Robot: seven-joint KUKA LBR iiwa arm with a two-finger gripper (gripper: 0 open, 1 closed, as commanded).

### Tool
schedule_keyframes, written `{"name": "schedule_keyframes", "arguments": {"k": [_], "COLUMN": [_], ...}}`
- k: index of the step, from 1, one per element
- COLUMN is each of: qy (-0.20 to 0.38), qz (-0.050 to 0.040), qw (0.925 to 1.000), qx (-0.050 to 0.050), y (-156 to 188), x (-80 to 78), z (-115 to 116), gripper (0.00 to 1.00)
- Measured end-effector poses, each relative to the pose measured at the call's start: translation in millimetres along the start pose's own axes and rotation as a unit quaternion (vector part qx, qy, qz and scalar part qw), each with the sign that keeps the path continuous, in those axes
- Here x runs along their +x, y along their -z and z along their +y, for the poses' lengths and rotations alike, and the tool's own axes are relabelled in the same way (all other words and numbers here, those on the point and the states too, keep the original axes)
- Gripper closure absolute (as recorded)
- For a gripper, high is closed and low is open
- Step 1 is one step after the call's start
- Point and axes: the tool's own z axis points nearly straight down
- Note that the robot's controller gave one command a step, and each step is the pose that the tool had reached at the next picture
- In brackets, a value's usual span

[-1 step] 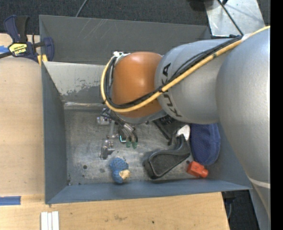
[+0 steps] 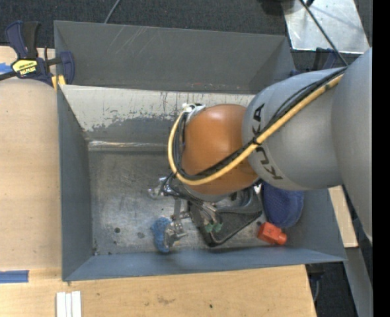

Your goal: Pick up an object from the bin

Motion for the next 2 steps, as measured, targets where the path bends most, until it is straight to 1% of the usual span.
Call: {"name": "schedule_keyframes", "arguments": {"k": [1, 2], "qy": [0.121, 0.121], "qz": [0.0016, 0.0040], "qw": [0.9926, 0.9927], "qx": [-0.002, -0.001], "y": [-42.6, -42.7], "x": [-5.6, -4.1], "z": [-8.5, -9.1], "gripper": [0.00, 1.00]}}
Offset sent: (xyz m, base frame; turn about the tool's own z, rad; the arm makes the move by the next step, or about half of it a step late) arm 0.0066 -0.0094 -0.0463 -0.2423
